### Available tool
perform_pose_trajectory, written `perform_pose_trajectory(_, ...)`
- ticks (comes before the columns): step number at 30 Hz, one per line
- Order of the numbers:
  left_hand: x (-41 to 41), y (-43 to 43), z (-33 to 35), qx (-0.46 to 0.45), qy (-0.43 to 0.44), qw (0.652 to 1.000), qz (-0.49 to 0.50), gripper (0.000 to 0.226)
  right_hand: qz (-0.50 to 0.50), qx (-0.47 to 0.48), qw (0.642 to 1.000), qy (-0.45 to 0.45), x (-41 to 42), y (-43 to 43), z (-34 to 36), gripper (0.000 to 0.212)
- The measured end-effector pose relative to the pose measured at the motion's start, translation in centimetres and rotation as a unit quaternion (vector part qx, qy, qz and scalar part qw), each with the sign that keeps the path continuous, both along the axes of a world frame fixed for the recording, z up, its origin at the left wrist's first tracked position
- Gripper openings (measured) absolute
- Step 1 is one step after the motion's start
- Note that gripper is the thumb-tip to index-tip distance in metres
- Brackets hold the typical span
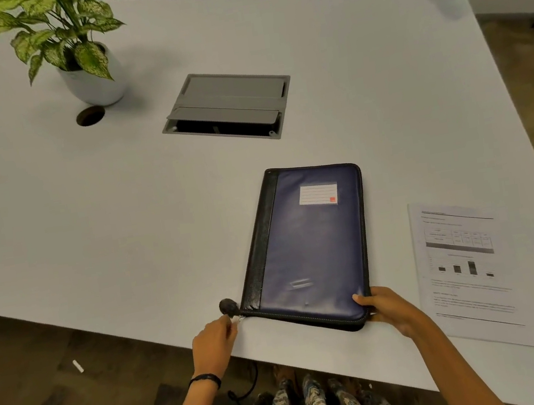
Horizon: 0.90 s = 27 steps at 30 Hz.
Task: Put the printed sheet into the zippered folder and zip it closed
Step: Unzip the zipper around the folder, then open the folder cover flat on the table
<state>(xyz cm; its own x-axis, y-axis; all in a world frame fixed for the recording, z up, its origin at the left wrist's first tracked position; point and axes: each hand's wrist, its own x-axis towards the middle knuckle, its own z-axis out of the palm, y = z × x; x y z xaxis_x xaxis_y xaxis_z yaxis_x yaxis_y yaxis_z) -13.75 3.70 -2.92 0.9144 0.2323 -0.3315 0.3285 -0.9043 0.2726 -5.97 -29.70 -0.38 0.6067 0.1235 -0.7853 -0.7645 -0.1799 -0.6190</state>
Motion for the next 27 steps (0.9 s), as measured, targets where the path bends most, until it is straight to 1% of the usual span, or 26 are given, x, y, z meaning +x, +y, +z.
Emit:
perform_pose_trajectory(2, -0.1, 0.4, -0.2, -0.007, 0.0, 1.0, 0.004, 0.012, 0.006, 0.006, 1.0, 0.002, -0.1, -0.2, 0.0, 0.025)
perform_pose_trajectory(3, -0.1, 0.2, -0.3, -0.019, -0.008, 1.0, 0.004, 0.019, 0.006, 0.008, 1.0, 0.008, -0.1, -0.4, 0.0, 0.024)
perform_pose_trajectory(6, 0.3, -0.6, -0.5, -0.069, -0.052, 0.996, -0.031, 0.055, -0.002, 0.025, 0.999, 0.022, 0.0, -0.5, 0.1, 0.025)
perform_pose_trajectory(8, 1.3, -1.5, -0.3, -0.094, -0.058, 0.992, -0.059, 0.074, 0.003, 0.041, 0.999, 0.021, 0.2, -0.6, 0.4, 0.023)
perform_pose_trajectory(11, 2.9, -3.6, 0.1, -0.12, -0.057, 0.985, -0.11, 0.089, 0.025, 0.044, 0.999, 0.011, 0.4, -0.7, 0.9, 0.024)
perform_pose_trajectory(13, 3.5, -5.3, 0.0, -0.085, -0.027, 0.985, -0.145, 0.096, 0.036, 0.035, 0.999, 0.004, 0.6, -0.8, 1.1, 0.024)
perform_pose_trajectory(15, 3.7, -6.5, -0.3, -0.035, 0.011, 0.987, -0.156, 0.097, 0.03, 0.027, 0.999, 0.004, 0.7, -0.7, 1.1, 0.018)
perform_pose_trajectory(16, 3.7, -6.9, -0.6, -0.021, 0.022, 0.987, -0.156, 0.096, 0.02, 0.021, 1.0, 0.006, 0.8, -0.7, 1.0, 0.02)
perform_pose_trajectory(20, 3.5, -7.0, -0.9, -0.017, 0.017, 0.988, -0.156, 0.095, 0.0, 0.004, 1.0, 0.003, 1.7, -0.8, 1.0, 0.04)
perform_pose_trajectory(22, 3.6, -6.7, -0.8, -0.027, 0.008, 0.987, -0.155, 0.094, -0.028, -0.017, 0.999, -0.014, 2.5, -1.0, 0.9, 0.043)
perform_pose_trajectory(24, 3.6, -6.2, -0.3, -0.061, -0.014, 0.988, -0.144, 0.092, -0.048, -0.079, 0.994, -0.058, 3.1, -1.0, 0.6, 0.032)
perform_pose_trajectory(27, 3.4, -4.8, 0.1, -0.157, -0.066, 0.98, -0.105, 0.086, -0.06, -0.2, 0.969, -0.134, 3.1, -0.7, -0.7, 0.012)
